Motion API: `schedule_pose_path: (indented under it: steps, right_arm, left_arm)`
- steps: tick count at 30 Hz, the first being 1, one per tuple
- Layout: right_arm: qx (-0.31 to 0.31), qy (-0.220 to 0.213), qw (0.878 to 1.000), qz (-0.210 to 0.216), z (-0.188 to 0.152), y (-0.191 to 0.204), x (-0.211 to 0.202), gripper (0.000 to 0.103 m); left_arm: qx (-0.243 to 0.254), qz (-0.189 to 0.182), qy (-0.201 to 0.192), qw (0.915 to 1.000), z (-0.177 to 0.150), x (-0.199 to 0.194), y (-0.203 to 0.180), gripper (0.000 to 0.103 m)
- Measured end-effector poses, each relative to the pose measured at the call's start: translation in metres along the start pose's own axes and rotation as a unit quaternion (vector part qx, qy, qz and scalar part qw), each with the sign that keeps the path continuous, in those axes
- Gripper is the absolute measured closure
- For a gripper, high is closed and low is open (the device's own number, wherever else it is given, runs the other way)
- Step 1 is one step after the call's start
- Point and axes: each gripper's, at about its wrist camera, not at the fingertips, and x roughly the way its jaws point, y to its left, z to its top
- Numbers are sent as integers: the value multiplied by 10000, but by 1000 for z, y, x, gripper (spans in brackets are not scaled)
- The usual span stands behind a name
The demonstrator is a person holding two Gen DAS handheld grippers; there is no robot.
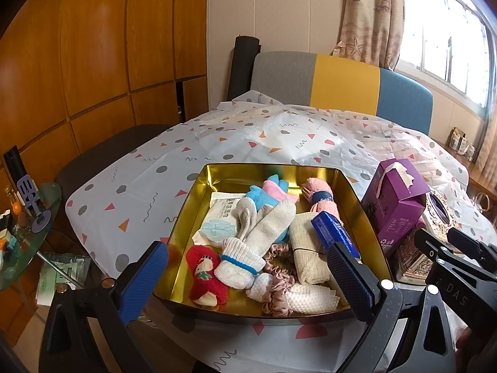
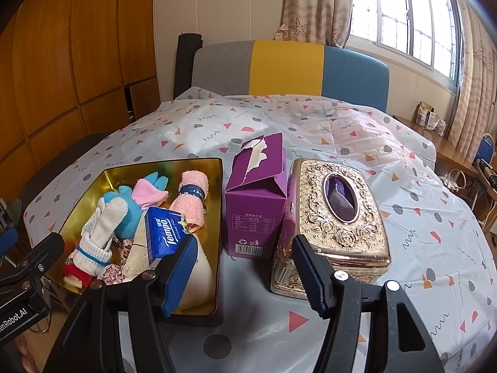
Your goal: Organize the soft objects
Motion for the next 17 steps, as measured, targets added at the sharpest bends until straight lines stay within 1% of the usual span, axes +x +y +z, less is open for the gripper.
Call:
schedule_pose_path:
  steps: [8, 11, 16, 17]
  right_arm:
    - [16, 33, 10000, -6, 1, -1, 2, 39]
    - [29, 53, 10000, -7, 0, -2, 3, 39]
    - [61, 54, 10000, -16, 0, -4, 4, 39]
    - [82, 30, 10000, -13, 0, -5, 3, 39]
  left_arm:
    - [6, -10, 69, 10000, -1, 3, 0, 1]
    - [49, 37, 86, 9999, -2, 5, 0, 10]
    - [92, 32, 80, 9999, -3, 6, 0, 9]
    - [90, 12, 83, 9999, -2, 7, 0, 6]
